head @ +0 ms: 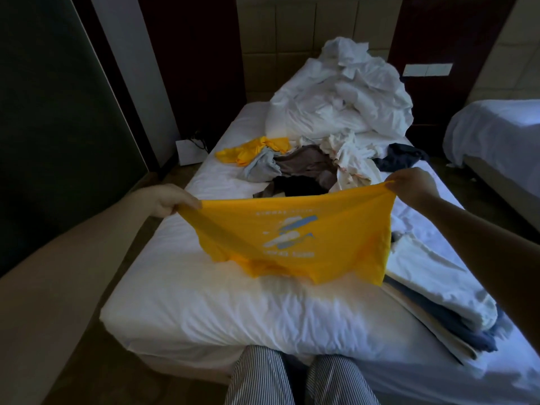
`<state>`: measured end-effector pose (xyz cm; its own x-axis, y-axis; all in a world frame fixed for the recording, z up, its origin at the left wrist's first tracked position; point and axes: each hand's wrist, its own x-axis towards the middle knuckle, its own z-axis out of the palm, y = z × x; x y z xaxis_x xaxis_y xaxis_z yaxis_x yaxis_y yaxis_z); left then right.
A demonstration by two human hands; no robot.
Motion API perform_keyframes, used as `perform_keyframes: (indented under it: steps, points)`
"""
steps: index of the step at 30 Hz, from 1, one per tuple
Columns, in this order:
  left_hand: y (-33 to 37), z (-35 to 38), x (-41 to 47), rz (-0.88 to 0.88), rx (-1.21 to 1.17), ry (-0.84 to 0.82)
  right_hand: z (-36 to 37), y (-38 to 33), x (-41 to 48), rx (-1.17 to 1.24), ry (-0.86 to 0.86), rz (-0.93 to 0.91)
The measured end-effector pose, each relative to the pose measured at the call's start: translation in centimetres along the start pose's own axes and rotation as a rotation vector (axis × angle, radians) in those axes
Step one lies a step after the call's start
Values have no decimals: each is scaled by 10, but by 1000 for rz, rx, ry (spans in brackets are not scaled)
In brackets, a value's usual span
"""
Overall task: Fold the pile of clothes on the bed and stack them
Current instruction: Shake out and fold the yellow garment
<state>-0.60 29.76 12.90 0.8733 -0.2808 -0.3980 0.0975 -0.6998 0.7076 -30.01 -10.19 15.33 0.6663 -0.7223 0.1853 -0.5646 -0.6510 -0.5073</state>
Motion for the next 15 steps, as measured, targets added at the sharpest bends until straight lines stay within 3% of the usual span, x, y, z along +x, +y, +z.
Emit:
perform_keyframes:
  steps: [4, 9, 13, 15]
  points:
    - [17, 13, -21, -5, 66, 26, 15, -4, 6, -31, 20, 29]
    - [54, 22, -19, 76, -259, 159, 21, -11, 37, 178, 89, 108]
    - [83, 5, -6, 207, -365, 286, 8, -24, 73, 473, 238, 175]
    - [97, -4, -8, 258, -412, 356, -5, -36, 80, 444, 281, 135]
